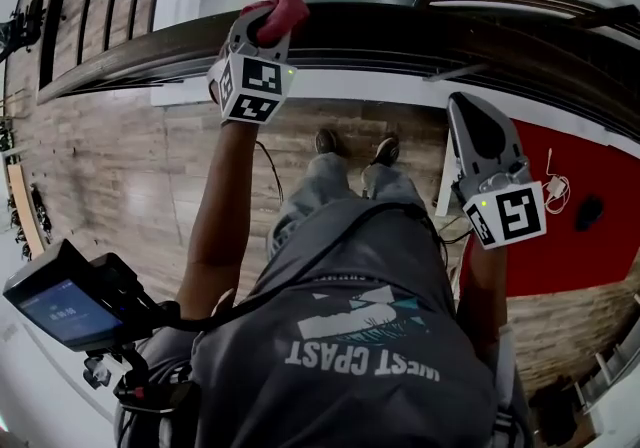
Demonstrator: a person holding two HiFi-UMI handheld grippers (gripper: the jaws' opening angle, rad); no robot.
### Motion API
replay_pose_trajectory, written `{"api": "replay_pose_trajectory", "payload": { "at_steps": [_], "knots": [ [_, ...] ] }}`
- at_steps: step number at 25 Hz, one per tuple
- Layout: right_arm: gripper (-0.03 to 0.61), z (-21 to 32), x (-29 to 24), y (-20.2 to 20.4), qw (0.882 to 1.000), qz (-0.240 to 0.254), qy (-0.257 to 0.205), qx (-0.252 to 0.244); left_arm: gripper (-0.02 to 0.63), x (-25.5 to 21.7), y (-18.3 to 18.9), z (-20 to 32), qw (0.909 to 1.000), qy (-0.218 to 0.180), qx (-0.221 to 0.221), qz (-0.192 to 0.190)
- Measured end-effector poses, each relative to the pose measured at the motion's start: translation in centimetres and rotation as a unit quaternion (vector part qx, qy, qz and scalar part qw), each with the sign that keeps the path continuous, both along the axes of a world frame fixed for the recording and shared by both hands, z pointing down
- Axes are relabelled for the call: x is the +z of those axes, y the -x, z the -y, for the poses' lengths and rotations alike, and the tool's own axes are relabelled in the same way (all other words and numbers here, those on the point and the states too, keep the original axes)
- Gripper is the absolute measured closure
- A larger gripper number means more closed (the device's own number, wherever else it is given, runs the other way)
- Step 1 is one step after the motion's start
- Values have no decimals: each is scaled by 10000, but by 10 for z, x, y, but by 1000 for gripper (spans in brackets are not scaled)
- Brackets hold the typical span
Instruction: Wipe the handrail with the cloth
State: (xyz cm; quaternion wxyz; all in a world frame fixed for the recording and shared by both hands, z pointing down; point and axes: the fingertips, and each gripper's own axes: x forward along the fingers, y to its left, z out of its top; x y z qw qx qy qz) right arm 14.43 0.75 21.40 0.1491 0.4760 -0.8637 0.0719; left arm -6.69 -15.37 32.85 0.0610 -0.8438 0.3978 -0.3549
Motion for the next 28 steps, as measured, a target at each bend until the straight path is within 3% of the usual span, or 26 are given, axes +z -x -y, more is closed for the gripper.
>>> {"api": "replay_pose_trajectory", "payload": {
  "at_steps": [11, 18, 28],
  "knots": [
    [571, -13, 2, -26, 9991, -152, 323, 241, 557, -12, -77, -12, 9973, 69, 722, -94],
    [571, -11, -14, -23, 9993, -174, 95, 330, 557, -28, -117, -18, 9934, -47, 1143, -120],
    [571, -8, 1, -12, 9994, -29, 69, 327, 558, -22, -138, -29, 9887, -63, 1498, 23]
  ]
}}
